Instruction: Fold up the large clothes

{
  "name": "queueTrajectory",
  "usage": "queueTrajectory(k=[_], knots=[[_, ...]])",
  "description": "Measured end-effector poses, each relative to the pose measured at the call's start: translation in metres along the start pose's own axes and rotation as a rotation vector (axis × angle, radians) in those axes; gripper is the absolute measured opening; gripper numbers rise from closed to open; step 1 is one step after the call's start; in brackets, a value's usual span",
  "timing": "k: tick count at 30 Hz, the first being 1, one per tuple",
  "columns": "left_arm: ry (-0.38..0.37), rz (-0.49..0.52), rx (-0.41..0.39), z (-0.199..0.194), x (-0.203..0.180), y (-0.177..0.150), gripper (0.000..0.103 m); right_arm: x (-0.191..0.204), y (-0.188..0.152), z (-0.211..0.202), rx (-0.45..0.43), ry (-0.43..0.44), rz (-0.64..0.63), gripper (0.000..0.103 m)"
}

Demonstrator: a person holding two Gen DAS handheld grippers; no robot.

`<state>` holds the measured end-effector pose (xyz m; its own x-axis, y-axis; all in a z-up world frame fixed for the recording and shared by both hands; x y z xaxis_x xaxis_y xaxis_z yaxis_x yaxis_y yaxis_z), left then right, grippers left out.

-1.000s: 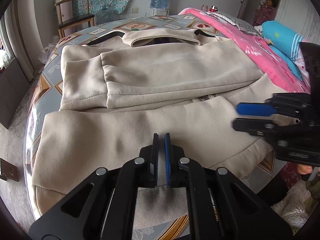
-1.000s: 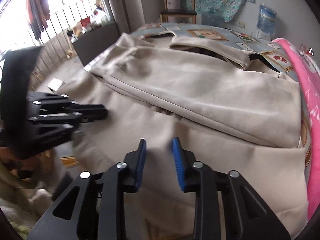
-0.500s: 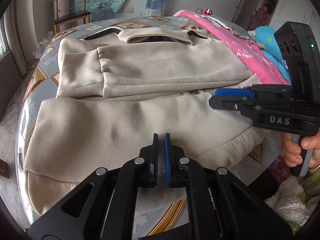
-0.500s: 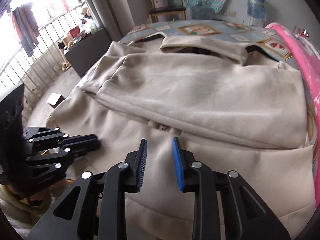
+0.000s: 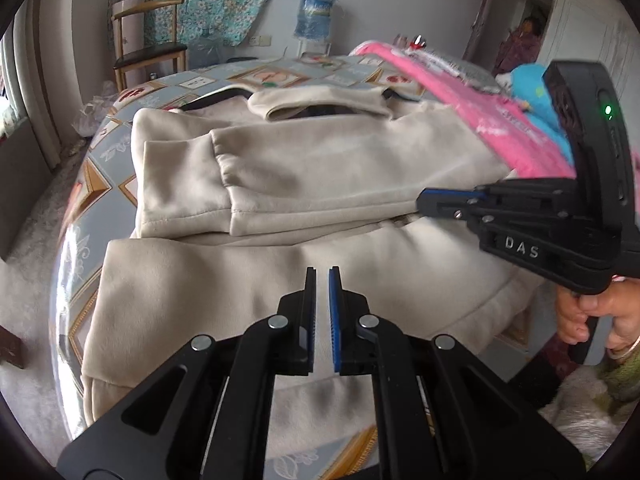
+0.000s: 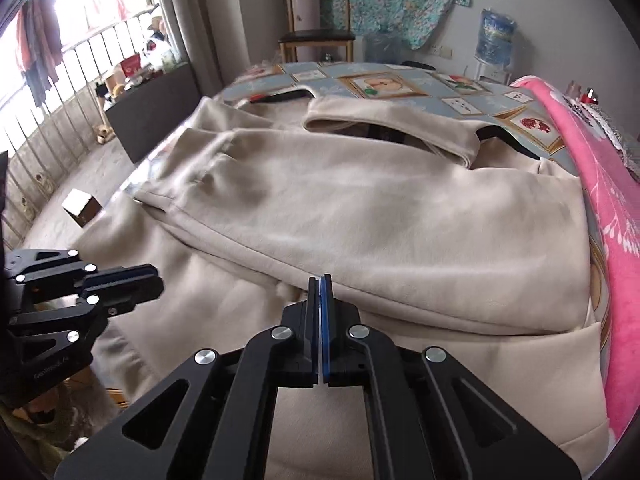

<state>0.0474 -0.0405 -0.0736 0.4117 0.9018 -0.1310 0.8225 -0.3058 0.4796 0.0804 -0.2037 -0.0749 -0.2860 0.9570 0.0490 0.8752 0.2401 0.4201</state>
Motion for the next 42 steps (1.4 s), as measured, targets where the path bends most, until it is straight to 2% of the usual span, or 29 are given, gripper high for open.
queueTrajectory(k=[2,3,6,8,9,10,11,12,15,17,19,20,21,23,24,28,32,37,38,39,42], knots=[[0.027,-0.017,0.036,0.013,0.006,-0.001,0.007,-0.004,-0.002,0.008,0.010,0.016,0.022,0.001],[0.023,-0.021,0.021,0.011,0.007,-0.002,0.007,-0.005,-0.002,0.006,0.009,0.031,0.029,0.001],[0.027,-0.022,0.023,0.007,0.009,-0.004,0.007,-0.005,-0.005,-0.017,-0.023,0.106,0.038,0.001],[0.029,-0.021,0.021,0.006,0.009,-0.006,0.007,0.003,-0.010,-0.034,-0.029,0.155,-0.007,0.004],[0.027,-0.023,0.022,0.005,0.009,-0.007,0.007,0.008,-0.014,-0.038,-0.023,0.156,-0.037,0.016],[0.021,-0.027,0.022,0.006,0.009,-0.007,0.007,0.012,-0.018,-0.040,-0.015,0.157,-0.056,0.034],[0.015,-0.031,0.021,0.006,0.009,-0.007,0.007,0.018,-0.023,-0.039,-0.009,0.159,-0.079,0.040],[0.007,-0.038,0.021,0.007,0.009,-0.007,0.007,0.021,-0.028,-0.036,-0.005,0.165,-0.097,0.042],[-0.036,-0.074,0.016,0.005,0.014,-0.009,0.007,0.025,-0.043,-0.015,0.047,0.151,-0.096,0.042],[-0.039,-0.093,0.010,0.001,0.018,-0.008,0.007,0.026,-0.048,-0.010,0.018,0.140,-0.100,0.042],[-0.038,-0.094,-0.031,-0.017,0.022,-0.009,0.009,0.026,-0.046,-0.013,0.028,0.140,-0.094,0.042],[-0.028,-0.095,-0.054,-0.027,0.025,-0.010,0.016,0.025,-0.046,-0.015,0.023,0.148,-0.092,0.042],[-0.005,-0.102,-0.074,-0.037,0.031,-0.011,0.028,0.025,-0.046,-0.017,0.017,0.163,-0.098,0.042],[0.058,-0.133,-0.094,-0.050,0.048,-0.014,0.038,0.024,-0.048,-0.012,0.033,0.177,-0.101,0.043],[0.078,-0.152,-0.092,-0.053,0.057,-0.014,0.040,0.023,-0.048,-0.012,0.023,0.187,-0.099,0.043],[0.144,-0.270,-0.027,-0.046,0.104,-0.019,0.040,0.023,-0.048,-0.012,0.024,0.202,-0.099,0.043],[0.089,-0.337,-0.011,-0.036,0.131,-0.015,0.040,0.024,-0.049,-0.013,0.021,0.192,-0.109,0.044],[-0.014,-0.304,0.008,-0.022,0.136,-0.007,0.039,0.025,-0.049,-0.013,0.018,0.194,-0.107,0.044],[-0.029,-0.295,0.007,-0.021,0.136,-0.005,0.036,0.025,-0.049,-0.013,0.017,0.193,-0.107,0.044],[-0.048,-0.282,0.005,-0.020,0.135,-0.004,0.028,0.025,-0.049,-0.013,0.016,0.192,-0.107,0.044],[-0.064,-0.244,-0.010,-0.027,0.126,-0.002,0.022,0.025,-0.050,-0.013,0.017,0.187,-0.106,0.044]])
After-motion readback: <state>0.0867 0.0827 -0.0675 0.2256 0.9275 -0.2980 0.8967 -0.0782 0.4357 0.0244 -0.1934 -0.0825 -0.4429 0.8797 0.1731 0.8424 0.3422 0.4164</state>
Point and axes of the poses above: each gripper's, at about its wrist camera, not at the fingertips, and z roughly the way its jaws point, x to its left, y to its top, the point moved 6 cm from there along z, roughly the way its jaws point, and after that the axes turned 11 degrees about x, right-handed, at the moved point
